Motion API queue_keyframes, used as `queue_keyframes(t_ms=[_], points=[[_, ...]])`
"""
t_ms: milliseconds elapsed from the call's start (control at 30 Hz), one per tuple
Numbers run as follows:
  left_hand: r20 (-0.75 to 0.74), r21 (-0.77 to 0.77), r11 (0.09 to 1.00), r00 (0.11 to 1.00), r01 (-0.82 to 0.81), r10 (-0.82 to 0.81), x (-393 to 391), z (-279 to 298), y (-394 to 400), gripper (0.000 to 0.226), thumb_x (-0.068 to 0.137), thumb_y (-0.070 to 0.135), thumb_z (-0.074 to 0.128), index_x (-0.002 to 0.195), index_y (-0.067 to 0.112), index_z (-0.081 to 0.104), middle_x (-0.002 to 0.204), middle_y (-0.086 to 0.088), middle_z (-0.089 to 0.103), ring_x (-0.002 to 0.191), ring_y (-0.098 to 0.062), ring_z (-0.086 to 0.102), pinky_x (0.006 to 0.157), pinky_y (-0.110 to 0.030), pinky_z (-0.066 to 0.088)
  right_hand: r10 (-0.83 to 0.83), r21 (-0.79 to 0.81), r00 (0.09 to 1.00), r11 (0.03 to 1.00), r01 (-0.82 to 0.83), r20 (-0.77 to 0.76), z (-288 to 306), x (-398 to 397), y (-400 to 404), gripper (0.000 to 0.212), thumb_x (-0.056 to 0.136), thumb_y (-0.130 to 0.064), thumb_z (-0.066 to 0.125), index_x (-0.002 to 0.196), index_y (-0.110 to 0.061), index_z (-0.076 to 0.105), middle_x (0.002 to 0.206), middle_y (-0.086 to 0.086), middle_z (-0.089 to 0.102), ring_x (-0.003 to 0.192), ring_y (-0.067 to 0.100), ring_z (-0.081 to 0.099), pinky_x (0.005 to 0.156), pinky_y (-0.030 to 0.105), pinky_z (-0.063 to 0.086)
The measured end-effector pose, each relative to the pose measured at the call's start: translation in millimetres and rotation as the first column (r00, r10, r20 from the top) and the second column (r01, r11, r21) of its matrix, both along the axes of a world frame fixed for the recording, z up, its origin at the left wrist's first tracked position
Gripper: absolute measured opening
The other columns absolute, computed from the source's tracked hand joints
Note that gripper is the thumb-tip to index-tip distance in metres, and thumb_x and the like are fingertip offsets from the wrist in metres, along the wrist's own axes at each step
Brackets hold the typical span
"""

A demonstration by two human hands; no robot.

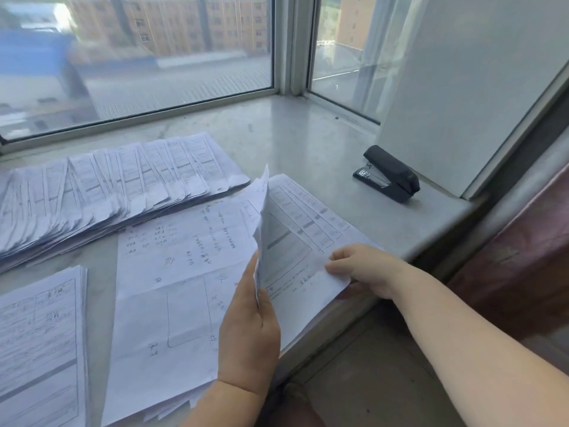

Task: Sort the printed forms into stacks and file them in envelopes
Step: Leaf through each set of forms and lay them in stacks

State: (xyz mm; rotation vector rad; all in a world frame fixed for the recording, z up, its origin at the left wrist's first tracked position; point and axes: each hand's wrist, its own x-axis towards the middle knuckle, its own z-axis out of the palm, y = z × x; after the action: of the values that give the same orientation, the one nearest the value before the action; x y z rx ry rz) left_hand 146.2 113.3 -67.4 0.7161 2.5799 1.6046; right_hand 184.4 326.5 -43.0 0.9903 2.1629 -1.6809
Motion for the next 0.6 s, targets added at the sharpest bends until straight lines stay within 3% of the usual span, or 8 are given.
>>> queue_keyframes(t_ms=[67,167,267,333,433,500,600], points=[[0.018,-0.011,1.0,1.0,0.005,-0.005,-0.7,0.2,1.3,0.051,0.098,0.016,0.042,0.143,0.038,0.034,0.132,0.016,0.051,0.116,-0.002,0.047,0.079,0.002,0.029,-0.029,-0.004,0.999,1.0,0.029,-0.028,2.6,3.1,1.5,0.015,0.089,-0.008,0.062,0.075,-0.008,0.066,0.071,0.003,0.067,0.063,0.012,0.062,0.054,0.02,0.049],[-0.01,-0.011,1.0,1.0,0.001,-0.001,0.6,5.2,0.6,0.054,0.098,0.012,0.042,0.139,0.044,0.03,0.129,0.018,0.049,0.116,-0.003,0.045,0.077,0.008,0.024,-0.056,0.14,0.997,0.988,0.062,-0.046,-1.4,4.8,-2.6,0.025,0.08,-0.009,0.072,0.061,-0.016,0.059,0.053,-0.008,0.058,0.048,0.004,0.051,0.051,0.018,0.04],[-0.032,-0.044,0.999,0.999,0.006,-0.007,1.8,10.3,-2.0,0.053,0.098,0.012,0.042,0.14,0.042,0.031,0.137,0.014,0.05,0.121,-0.009,0.048,0.085,-0.006,0.031,-0.092,0.173,0.993,0.979,0.103,-0.071,-7.7,5.5,-6.4,0.036,0.077,-0.011,0.074,0.054,-0.019,0.048,0.041,-0.015,0.047,0.039,0.0,0.043,0.049,0.02,0.033],[-0.04,-0.078,0.996,0.999,0.031,-0.034,2.0,12.7,-3.5,0.054,0.097,0.012,0.041,0.143,0.039,0.032,0.14,0.015,0.048,0.125,-0.011,0.048,0.09,-0.017,0.037,-0.106,0.193,0.991,0.974,0.121,-0.086,-9.5,5.3,-8.1,0.037,0.078,-0.013,0.075,0.055,-0.02,0.046,0.044,-0.014,0.047,0.045,0.004,0.042,0.051,0.022,0.032],[-0.037,-0.123,0.991,0.997,0.059,-0.064,2.7,14.9,-4.2,0.057,0.097,0.011,0.04,0.145,0.04,0.031,0.141,0.019,0.046,0.126,-0.009,0.048,0.093,-0.023,0.041,-0.127,0.232,0.988,0.962,0.144,-0.087,-9.7,3.5,-10.3,0.034,0.078,-0.015,0.075,0.059,-0.019,0.048,0.056,-0.006,0.049,0.053,0.009,0.044,0.053,0.023,0.033],[-0.031,-0.155,0.986,0.997,0.068,-0.074,3.5,14.0,-4.2,0.058,0.096,0.01,0.039,0.145,0.04,0.029,0.143,0.02,0.044,0.126,-0.009,0.047,0.093,-0.024,0.042,-0.135,0.245,0.987,0.958,0.151,-0.083,-9.8,2.7,-12.3,0.03,0.079,-0.016,0.076,0.062,-0.018,0.051,0.059,-0.004,0.055,0.055,0.01,0.049,0.054,0.023,0.037],[-0.057,-0.246,0.967,0.994,0.072,-0.089,3.9,10.2,-3.8,0.061,0.096,0.009,0.04,0.146,0.039,0.025,0.147,0.019,0.038,0.126,-0.011,0.047,0.087,-0.019,0.037,-0.138,0.223,0.987,0.963,0.155,-0.087,-9.1,4.2,-14.6,0.018,0.076,-0.017,0.079,0.071,-0.014,0.062,0.075,0.003,0.068,0.068,0.017,0.063,0.068,0.028,0.052]])
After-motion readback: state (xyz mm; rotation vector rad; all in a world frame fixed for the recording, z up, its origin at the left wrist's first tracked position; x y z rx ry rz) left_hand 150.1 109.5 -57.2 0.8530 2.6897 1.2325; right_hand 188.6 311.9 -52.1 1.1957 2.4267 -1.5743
